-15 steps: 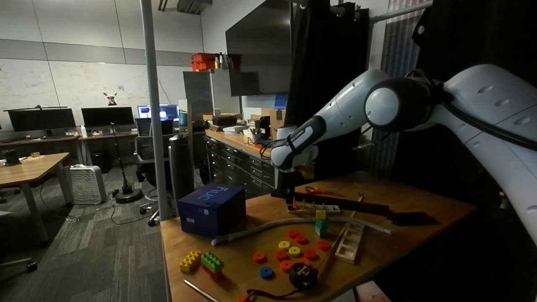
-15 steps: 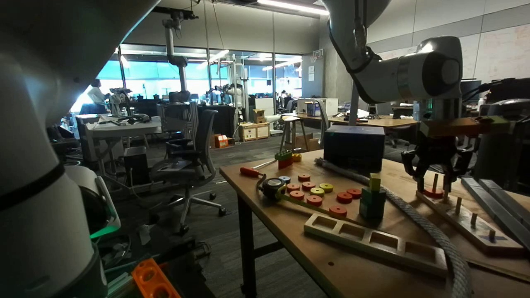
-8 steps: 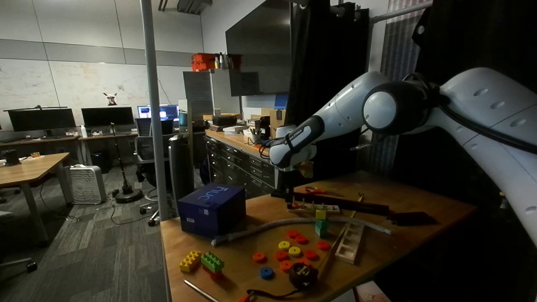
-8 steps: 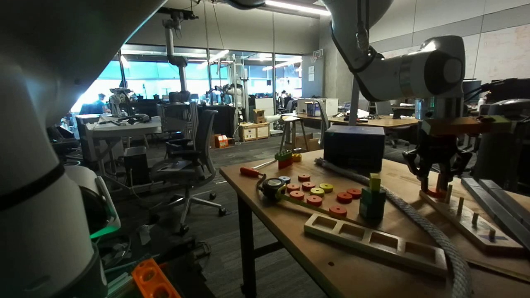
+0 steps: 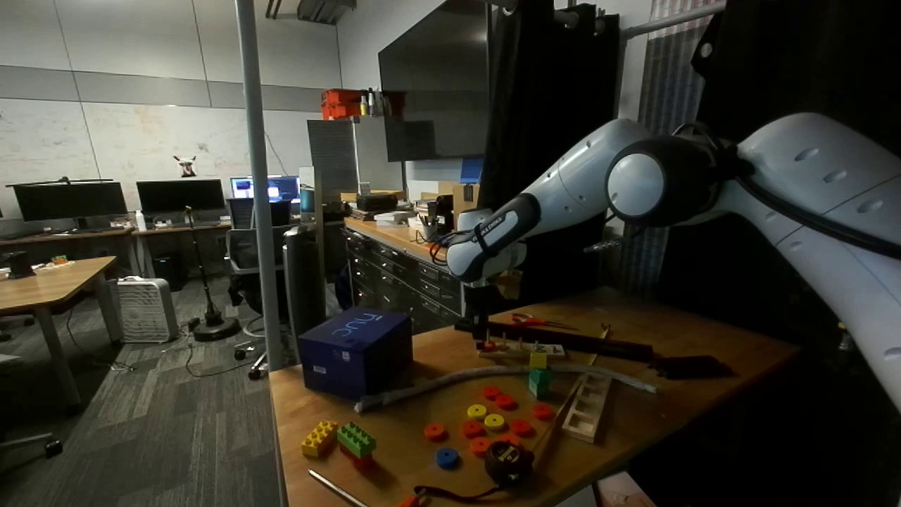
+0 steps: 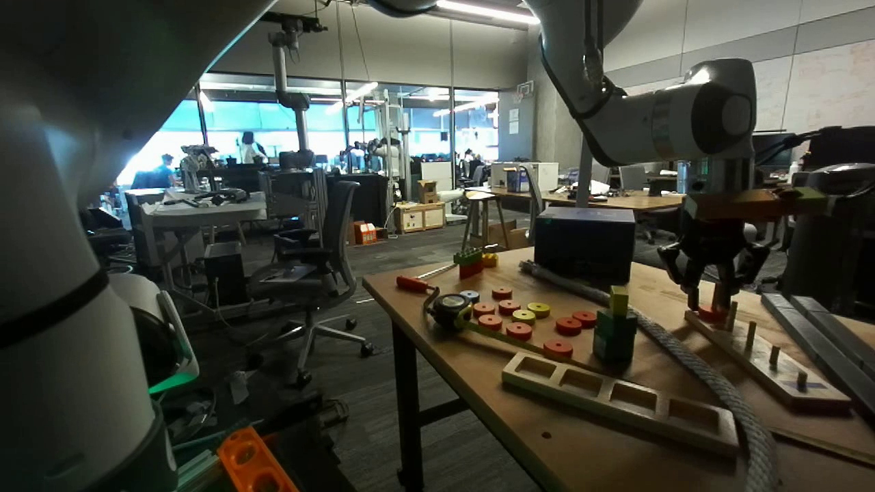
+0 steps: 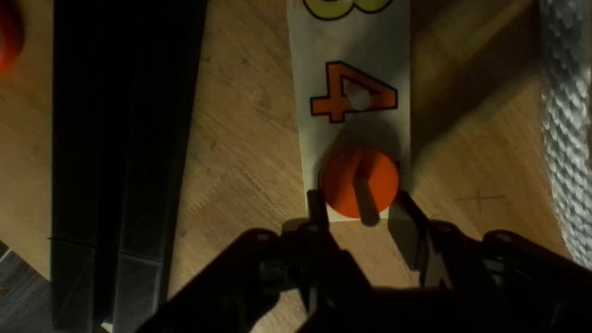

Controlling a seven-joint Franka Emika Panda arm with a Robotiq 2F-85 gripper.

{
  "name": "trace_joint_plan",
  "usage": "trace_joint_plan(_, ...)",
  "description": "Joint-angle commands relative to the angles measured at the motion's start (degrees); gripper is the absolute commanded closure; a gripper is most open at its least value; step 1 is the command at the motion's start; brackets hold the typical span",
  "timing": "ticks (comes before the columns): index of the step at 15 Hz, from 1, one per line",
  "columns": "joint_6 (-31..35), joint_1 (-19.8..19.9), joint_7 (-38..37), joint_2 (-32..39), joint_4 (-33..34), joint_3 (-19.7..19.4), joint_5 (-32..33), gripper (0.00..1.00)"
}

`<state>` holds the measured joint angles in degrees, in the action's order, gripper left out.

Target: Remove the orange square from the wooden object.

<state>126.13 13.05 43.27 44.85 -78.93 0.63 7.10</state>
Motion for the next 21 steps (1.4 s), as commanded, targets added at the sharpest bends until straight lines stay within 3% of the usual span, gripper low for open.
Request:
trace_joint_plan(1, 0.3, -1.8, -3.2, -1.8, -0.9, -1.0, 0.9, 0.78)
trace_joint_plan(14, 2.6, -5.3, -9.2, -10.7, -8.2, -0.7, 3.1, 0.78)
trace_joint_plan(21, 3.7, -5.0, -6.8, -12.0, -11.7, 2.1, 0.5, 0.78)
